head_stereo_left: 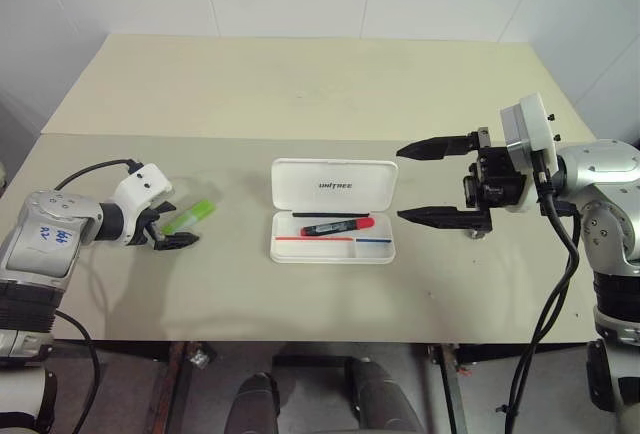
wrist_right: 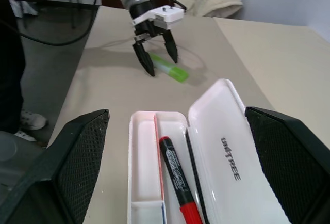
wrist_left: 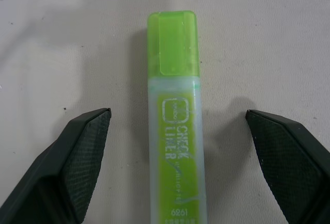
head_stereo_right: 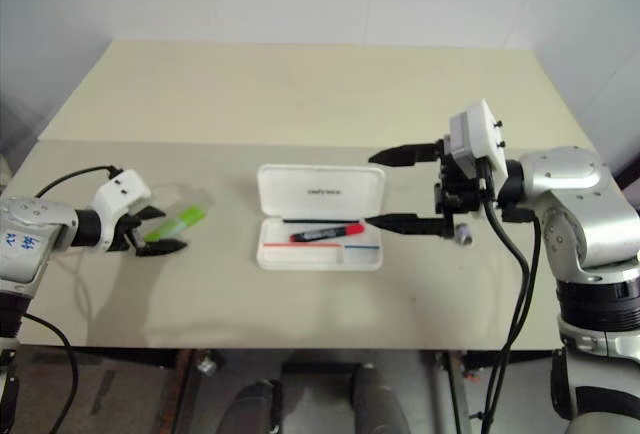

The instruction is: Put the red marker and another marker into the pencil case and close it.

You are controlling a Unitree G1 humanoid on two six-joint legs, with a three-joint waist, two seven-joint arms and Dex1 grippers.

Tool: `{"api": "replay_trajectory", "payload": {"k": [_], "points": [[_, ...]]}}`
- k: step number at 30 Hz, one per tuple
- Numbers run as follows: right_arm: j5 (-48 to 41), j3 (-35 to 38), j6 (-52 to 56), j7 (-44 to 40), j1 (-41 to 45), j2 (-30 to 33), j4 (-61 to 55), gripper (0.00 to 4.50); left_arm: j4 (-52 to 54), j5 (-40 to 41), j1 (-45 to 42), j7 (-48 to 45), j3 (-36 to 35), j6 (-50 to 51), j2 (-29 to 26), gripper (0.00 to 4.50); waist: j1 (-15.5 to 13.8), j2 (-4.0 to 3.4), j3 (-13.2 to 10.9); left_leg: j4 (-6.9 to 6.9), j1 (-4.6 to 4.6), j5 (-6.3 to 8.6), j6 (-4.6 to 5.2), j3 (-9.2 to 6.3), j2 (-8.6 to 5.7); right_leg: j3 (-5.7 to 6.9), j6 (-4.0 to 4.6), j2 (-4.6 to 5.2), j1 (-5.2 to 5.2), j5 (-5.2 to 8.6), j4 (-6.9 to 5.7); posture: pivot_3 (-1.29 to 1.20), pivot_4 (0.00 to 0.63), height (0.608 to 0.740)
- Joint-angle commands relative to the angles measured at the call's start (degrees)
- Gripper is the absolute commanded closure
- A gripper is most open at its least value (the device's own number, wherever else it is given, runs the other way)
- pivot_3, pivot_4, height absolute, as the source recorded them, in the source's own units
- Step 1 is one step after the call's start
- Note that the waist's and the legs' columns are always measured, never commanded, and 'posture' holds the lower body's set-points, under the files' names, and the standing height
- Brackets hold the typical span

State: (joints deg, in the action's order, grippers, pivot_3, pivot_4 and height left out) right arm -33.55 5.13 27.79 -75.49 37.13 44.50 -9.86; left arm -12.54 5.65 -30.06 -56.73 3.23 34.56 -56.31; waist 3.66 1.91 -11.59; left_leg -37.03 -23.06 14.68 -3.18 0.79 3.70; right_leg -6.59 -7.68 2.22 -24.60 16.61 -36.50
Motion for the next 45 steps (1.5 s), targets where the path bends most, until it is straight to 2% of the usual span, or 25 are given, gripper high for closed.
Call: {"api": "replay_trajectory", "payload": {"k": [1, 10, 18, 21, 27, 31, 35, 39, 45], "points": [[-1.49, 1.93, -0.06, 1.42, -0.03, 0.8, -2.03, 0.0, -1.76, -2.22, 0.09, -0.2, 1.01, 0.84, -1.62, 0.63, 0.09, 0.0, 0.0, 0.01, 0.01, 0.0, 0.01, 0.0, 0.0, 0.0, 0.01, 0.0, 0.0, 0.0, -0.02, 0.0, 0.15, 0.74], [-1.04, 1.3, -1.0, 1.75, 0.07, 1.2, -0.94, 0.0, -1.26, -2.45, -0.06, -0.97, 1.15, 0.51, -2.02, 3.4, 0.11, 0.0, 0.0, -0.02, 0.02, -0.07, 0.08, -0.01, 0.0, 0.0, 0.31, 0.0, 0.0, 0.14, -0.04, 0.0, 0.15, 0.74], [-0.01, 0.97, -2.55, 1.01, -0.01, 1.3, 1.38, 0.0, 1.62, -0.68, 1.05, -3.44, 0.02, -3.38, -2.95, 3.41, 0.37, 0.0, 0.0, 0.0, 0.0, -0.07, 0.08, -0.01, 0.0, -0.01, 0.27, 0.0, -0.01, 0.11, -0.03, 0.0, 0.15, 0.74], [0.18, 0.85, -3.02, 0.51, -0.09, 1.22, 2.96, 0.0, 5.05, 1.08, 1.77, -4.34, -1.46, -1.84, -3.39, 3.41, 0.54, 0.01, -0.01, 0.03, -0.02, -0.05, 0.06, 0.0, 0.0, -0.01, 0.25, 0.0, -0.01, 0.1, -0.02, 0.0, 0.15, 0.74], [3.49, 0.04, -7.96, -0.35, -0.69, 0.49, 9.39, 0.0, 13.87, 3.68, 4.38, -10.24, -2.6, 1.13, -8.62, 3.41, 0.58, 0.14, -0.08, 0.07, -0.12, 0.03, 0.01, -0.02, 0.0, 0.0, 0.04, 0.01, -0.06, 0.03, 0.03, 0.0, 0.15, 0.74], [5.06, -0.28, -10.8, -0.18, -2.95, -0.2, 10.87, 0.0, 17.95, 5.38, 3.52, -11.41, -2.86, 2.8, -9.41, 3.41, 0.56, 0.14, -0.08, 0.11, -0.11, 0.05, 0.03, -0.02, 0.0, 0.0, 0.06, 0.01, -0.05, 0.08, 0.06, 0.0, 0.15, 0.74], [5.43, 0.75, -12.39, 0.63, -5.71, -0.55, 10.93, 0.0, 22.22, 7.62, 0.71, -12.74, -1.81, 4.18, -8.15, 3.41, 0.39, 0.16, -0.09, 0.08, -0.13, 0.05, 0.03, -0.03, -0.01, 0.0, 0.04, 0.0, -0.04, 0.08, 0.06, 0.0, 0.15, 0.74], [6.44, 1.28, -17.51, -0.06, -8.83, -0.61, 9.85, 0.0, 24.03, 9.93, -2.32, -13.21, -0.84, 0.26, -3.34, 3.41, -0.22, 0.15, -0.09, -0.01, -0.11, 0.05, 0.03, -0.03, -0.01, -0.01, 0.01, 0.0, 0.0, 0.06, 0.03, 0.0, 0.15, 0.74], [4.86, 2.36, -16.97, 1.89, -13.29, -0.53, 5.61, 0.0, 25.4, 11.39, -5.0, -16.47, 3.19, -3.39, 1.38, 3.41, -0.4, 0.15, -0.09, -0.04, -0.09, 0.04, 0.02, -0.03, -0.01, -0.03, -0.04, -0.02, 0.01, 0.03, 0.0, 0.0, 0.15, 0.74]]}}
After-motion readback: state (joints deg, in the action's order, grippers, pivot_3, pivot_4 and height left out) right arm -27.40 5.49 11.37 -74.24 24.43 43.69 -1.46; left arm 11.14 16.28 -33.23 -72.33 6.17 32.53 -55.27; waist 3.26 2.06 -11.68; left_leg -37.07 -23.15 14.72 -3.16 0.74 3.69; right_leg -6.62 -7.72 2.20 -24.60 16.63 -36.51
